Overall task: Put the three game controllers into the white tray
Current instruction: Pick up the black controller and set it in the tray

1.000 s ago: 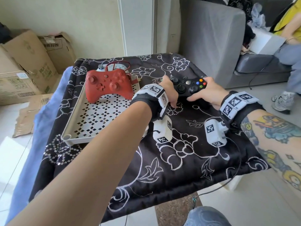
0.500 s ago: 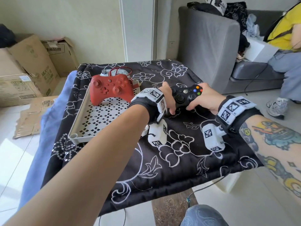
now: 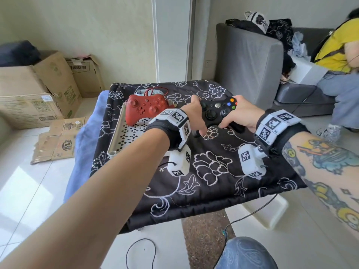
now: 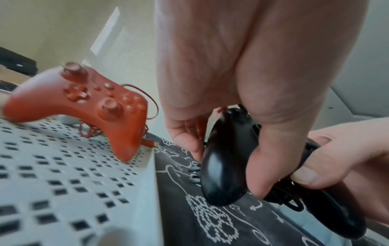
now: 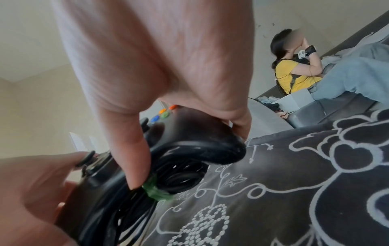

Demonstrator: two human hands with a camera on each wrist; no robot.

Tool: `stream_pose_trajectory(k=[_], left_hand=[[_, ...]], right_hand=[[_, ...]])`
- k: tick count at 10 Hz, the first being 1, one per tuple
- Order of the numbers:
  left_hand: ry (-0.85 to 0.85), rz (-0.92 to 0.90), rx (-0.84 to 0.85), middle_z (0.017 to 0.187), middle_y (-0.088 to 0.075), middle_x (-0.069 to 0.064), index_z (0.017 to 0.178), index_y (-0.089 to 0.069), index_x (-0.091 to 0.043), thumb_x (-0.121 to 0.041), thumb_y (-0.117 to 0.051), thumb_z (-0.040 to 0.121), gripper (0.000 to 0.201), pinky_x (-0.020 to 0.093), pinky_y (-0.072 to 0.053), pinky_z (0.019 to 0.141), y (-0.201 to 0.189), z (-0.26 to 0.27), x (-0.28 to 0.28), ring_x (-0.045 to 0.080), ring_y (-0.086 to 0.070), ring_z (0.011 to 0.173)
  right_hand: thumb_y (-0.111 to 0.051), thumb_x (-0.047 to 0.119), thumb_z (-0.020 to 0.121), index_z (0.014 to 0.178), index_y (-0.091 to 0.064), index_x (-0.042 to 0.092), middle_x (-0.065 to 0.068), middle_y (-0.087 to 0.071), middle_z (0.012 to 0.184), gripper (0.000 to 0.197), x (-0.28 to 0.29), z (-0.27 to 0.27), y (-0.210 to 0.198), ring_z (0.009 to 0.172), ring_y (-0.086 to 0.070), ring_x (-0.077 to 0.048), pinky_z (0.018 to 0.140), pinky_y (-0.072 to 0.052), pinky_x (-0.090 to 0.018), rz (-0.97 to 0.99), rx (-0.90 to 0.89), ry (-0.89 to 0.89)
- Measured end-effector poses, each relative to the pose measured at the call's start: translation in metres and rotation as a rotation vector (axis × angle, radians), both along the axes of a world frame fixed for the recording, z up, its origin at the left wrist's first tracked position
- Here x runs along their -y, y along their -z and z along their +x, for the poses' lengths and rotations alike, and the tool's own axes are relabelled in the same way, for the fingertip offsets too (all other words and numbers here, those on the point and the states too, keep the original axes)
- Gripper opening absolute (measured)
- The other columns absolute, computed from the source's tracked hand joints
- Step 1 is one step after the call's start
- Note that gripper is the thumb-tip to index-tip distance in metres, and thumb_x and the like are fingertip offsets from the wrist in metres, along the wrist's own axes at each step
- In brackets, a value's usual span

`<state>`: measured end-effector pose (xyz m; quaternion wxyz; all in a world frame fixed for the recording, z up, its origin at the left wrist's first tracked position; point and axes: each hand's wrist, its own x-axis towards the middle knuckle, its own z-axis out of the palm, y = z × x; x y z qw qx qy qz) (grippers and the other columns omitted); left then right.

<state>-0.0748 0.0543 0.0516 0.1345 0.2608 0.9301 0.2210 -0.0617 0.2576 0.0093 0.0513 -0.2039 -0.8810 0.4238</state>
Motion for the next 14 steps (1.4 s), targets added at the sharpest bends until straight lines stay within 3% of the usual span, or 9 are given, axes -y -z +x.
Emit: stream_pose_trajectory(k=[2, 3, 4, 5, 8, 9, 10, 11, 14], left_hand=[[-0.034, 0.005, -0.092, 0.102, -0.062, 0.014, 0.126, -0.027, -0.005, -0.018, -0.079, 0.062, 0.084, 0.040, -0.058, 0.073, -0.012, 0.001, 0.048, 0.029, -0.064, 0.086], [-0.083, -0.036, -0.190, 0.085, -0.056, 0.003, 0.120, -0.031, -0.006, -0.021, -0.076, 0.067, 0.071, 0.028, -0.045, 0.060, -0.013, -0.006, 0.075, 0.019, -0.054, 0.069], [-0.139, -0.098, -0.231, 0.080, -0.047, -0.002, 0.125, -0.030, -0.011, -0.021, -0.075, 0.065, 0.076, 0.036, -0.051, 0.076, -0.012, -0.014, 0.102, 0.021, -0.052, 0.077], [-0.165, -0.082, -0.190, 0.102, -0.054, 0.013, 0.126, -0.027, -0.012, -0.014, -0.076, 0.060, 0.083, 0.039, -0.055, 0.072, -0.006, -0.024, 0.127, 0.028, -0.057, 0.086], [-0.223, -0.040, -0.110, 0.096, -0.052, 0.011, 0.137, -0.020, 0.002, -0.007, -0.081, 0.067, 0.094, 0.033, -0.046, 0.073, 0.024, -0.056, 0.160, 0.027, -0.055, 0.086], [-0.243, -0.041, -0.053, 0.105, -0.059, 0.014, 0.137, -0.022, 0.001, -0.011, -0.086, 0.063, 0.099, 0.036, -0.049, 0.082, 0.035, -0.063, 0.167, 0.029, -0.059, 0.095], [-0.231, -0.011, -0.035, 0.116, -0.061, 0.013, 0.141, -0.020, -0.005, -0.012, -0.087, 0.060, 0.105, 0.042, -0.050, 0.095, 0.042, -0.067, 0.170, 0.033, -0.061, 0.107], [-0.194, 0.027, -0.051, 0.122, -0.060, 0.012, 0.149, -0.013, -0.013, -0.011, -0.087, 0.059, 0.117, 0.044, -0.047, 0.101, 0.043, -0.069, 0.170, 0.033, -0.060, 0.111], [-0.198, 0.100, -0.064, 0.129, -0.060, 0.010, 0.152, -0.010, -0.025, -0.008, -0.087, 0.061, 0.120, 0.044, -0.046, 0.102, 0.049, -0.063, 0.176, 0.033, -0.059, 0.117]], right_hand=[[-0.094, 0.032, 0.008, 0.143, -0.044, 0.017, -0.005, -0.067, 0.121, 0.144, 0.065, 0.009, -0.027, 0.112, -0.067, -0.029, 0.098, -0.055, -0.044, 0.008, -0.029, -0.008], [-0.099, 0.023, 0.033, 0.147, -0.038, 0.012, -0.008, -0.064, 0.129, 0.130, 0.111, 0.019, -0.043, 0.119, -0.063, -0.031, 0.102, -0.053, -0.044, -0.013, -0.042, -0.044], [-0.092, 0.010, 0.066, 0.152, -0.025, 0.008, -0.008, -0.054, 0.133, 0.110, 0.142, 0.019, -0.043, 0.117, -0.054, -0.025, 0.100, -0.046, -0.034, -0.038, -0.040, -0.080], [-0.092, 0.013, 0.069, 0.149, -0.024, 0.005, -0.006, -0.056, 0.130, 0.105, 0.164, 0.005, -0.030, 0.118, -0.056, -0.024, 0.101, -0.047, -0.035, -0.027, -0.033, -0.131], [-0.089, 0.019, 0.073, 0.151, -0.019, 0.011, -0.010, -0.058, 0.128, 0.105, 0.197, -0.028, -0.008, 0.118, -0.062, -0.031, 0.104, -0.050, -0.045, 0.094, 0.085, -0.239], [-0.089, 0.029, 0.061, 0.149, -0.026, 0.009, -0.013, -0.062, 0.124, 0.110, 0.201, -0.036, 0.002, 0.110, -0.067, -0.035, 0.097, -0.055, -0.048, 0.151, 0.113, -0.282], [-0.089, 0.029, 0.064, 0.149, -0.028, 0.005, -0.011, -0.059, 0.129, 0.107, 0.199, -0.036, 0.003, 0.116, -0.063, -0.032, 0.101, -0.052, -0.043, 0.165, 0.121, -0.281], [-0.080, 0.020, 0.086, 0.155, -0.016, 0.002, -0.013, -0.051, 0.140, 0.096, 0.193, -0.034, 0.002, 0.125, -0.056, -0.031, 0.104, -0.045, -0.036, 0.147, 0.147, -0.269], [-0.073, 0.030, 0.092, 0.158, -0.009, 0.001, -0.014, -0.048, 0.146, 0.096, 0.194, -0.020, 0.005, 0.111, -0.056, -0.027, 0.085, -0.039, -0.027, 0.203, 0.148, -0.301]])
